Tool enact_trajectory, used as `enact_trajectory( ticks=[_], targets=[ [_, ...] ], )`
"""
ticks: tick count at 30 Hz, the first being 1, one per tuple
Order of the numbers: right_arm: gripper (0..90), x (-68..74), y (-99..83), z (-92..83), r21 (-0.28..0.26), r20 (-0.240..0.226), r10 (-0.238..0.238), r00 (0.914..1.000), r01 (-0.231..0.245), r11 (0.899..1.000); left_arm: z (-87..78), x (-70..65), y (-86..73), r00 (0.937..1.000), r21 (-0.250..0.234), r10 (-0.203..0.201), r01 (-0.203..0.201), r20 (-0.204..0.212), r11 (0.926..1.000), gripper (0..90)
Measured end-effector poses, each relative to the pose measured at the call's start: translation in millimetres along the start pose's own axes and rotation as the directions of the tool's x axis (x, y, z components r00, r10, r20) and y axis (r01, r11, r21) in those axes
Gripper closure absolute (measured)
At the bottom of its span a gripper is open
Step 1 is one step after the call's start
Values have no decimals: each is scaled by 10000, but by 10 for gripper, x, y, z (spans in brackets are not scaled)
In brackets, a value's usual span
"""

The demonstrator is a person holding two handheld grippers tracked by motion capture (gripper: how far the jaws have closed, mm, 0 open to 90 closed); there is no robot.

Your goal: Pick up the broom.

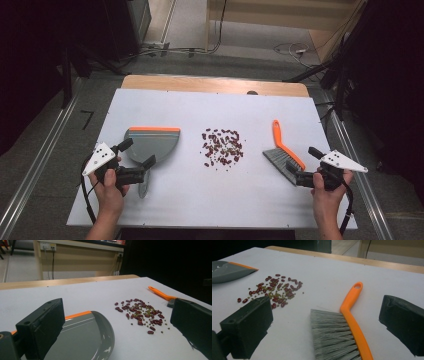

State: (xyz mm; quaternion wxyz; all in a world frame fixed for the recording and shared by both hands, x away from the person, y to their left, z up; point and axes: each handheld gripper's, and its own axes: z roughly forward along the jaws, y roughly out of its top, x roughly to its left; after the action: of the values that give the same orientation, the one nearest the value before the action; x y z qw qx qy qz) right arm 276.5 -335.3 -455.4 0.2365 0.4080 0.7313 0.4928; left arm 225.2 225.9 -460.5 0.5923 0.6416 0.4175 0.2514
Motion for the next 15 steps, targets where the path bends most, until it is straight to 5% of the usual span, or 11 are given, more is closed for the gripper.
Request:
enact_trajectory(
  ticks=[15],
  targets=[
    [0,5,297,125,461,409,-62,9991,43,9989,44,-27,-10,10000,80,-14,13,22,10000,0]
  ],
)
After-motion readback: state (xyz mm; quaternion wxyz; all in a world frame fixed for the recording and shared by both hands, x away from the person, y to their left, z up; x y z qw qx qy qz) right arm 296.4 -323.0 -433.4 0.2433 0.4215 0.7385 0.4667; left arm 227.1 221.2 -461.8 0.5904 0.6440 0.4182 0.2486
